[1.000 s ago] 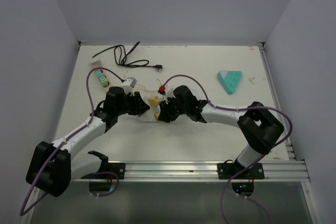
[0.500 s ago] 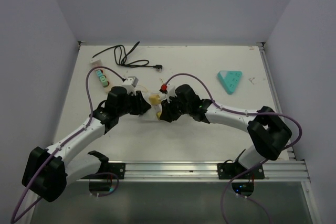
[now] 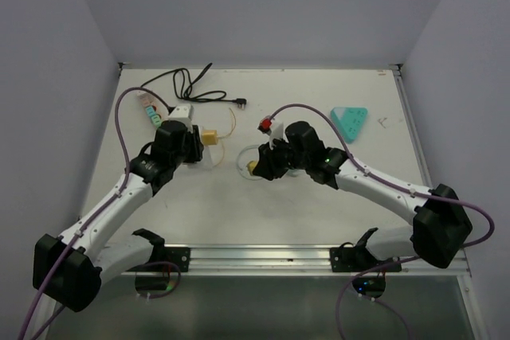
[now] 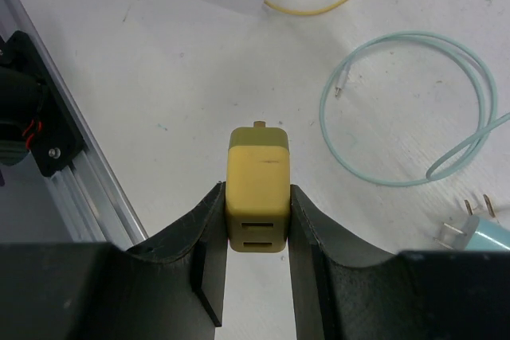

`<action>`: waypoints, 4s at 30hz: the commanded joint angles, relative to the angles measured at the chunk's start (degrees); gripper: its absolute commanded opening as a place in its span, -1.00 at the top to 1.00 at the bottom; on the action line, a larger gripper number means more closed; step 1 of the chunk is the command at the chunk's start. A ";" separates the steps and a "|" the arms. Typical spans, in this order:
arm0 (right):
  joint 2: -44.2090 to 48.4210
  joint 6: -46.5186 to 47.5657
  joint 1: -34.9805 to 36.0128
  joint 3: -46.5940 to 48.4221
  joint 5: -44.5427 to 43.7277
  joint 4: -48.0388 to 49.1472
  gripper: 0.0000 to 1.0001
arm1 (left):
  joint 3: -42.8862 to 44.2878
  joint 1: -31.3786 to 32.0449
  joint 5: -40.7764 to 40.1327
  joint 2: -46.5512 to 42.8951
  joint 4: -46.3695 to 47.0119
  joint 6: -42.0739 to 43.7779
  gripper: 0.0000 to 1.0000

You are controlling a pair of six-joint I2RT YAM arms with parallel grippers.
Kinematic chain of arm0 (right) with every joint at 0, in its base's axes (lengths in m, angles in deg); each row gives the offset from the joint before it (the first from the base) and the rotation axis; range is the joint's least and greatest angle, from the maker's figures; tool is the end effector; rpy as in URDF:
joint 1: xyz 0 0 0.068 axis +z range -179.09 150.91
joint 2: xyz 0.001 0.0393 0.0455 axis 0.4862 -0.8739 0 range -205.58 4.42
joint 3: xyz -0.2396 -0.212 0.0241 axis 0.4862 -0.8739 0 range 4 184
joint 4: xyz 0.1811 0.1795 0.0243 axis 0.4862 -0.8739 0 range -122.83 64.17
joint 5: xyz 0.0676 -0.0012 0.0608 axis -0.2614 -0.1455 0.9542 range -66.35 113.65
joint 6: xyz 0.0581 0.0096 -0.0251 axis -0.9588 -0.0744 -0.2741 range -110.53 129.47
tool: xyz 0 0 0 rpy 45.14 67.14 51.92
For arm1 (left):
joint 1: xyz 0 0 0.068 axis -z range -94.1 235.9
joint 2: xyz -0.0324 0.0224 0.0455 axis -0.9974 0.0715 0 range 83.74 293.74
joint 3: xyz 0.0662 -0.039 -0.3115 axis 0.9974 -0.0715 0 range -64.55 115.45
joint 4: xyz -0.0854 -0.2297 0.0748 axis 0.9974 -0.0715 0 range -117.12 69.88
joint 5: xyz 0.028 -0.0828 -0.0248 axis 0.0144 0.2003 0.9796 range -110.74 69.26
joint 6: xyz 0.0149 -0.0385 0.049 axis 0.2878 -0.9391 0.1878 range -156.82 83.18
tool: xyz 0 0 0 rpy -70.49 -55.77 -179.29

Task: Pull the plug off the socket

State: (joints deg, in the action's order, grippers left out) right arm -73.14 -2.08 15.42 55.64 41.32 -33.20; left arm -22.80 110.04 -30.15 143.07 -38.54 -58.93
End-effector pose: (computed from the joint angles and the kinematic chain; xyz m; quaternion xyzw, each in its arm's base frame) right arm 0.2000 0.2177 0.3023 -0.3166 0.8132 0.3399 0.3507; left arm 0.1913 -0.0769 0.2956 -0.0214 0.8885 -0.1105 0.4448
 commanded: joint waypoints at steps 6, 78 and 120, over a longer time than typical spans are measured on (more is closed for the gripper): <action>4.70 -5.92 -7.83 -5.22 0.95 1.65 1.00 | 9.83 0.03 1.50 -1.59 2.07 4.26 1.00; -14.54 -0.40 3.83 14.28 -10.46 15.29 -0.77 | 2.01 -0.85 18.81 2.46 10.41 9.45 1.00; -4.44 -3.74 1.90 5.14 -14.07 4.57 1.00 | 2.63 -6.91 6.83 0.70 6.81 7.16 1.00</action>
State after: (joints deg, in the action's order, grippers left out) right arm -80.27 -5.08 18.96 60.66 29.56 -28.88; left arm -21.38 103.53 -26.94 145.86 -35.63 -51.37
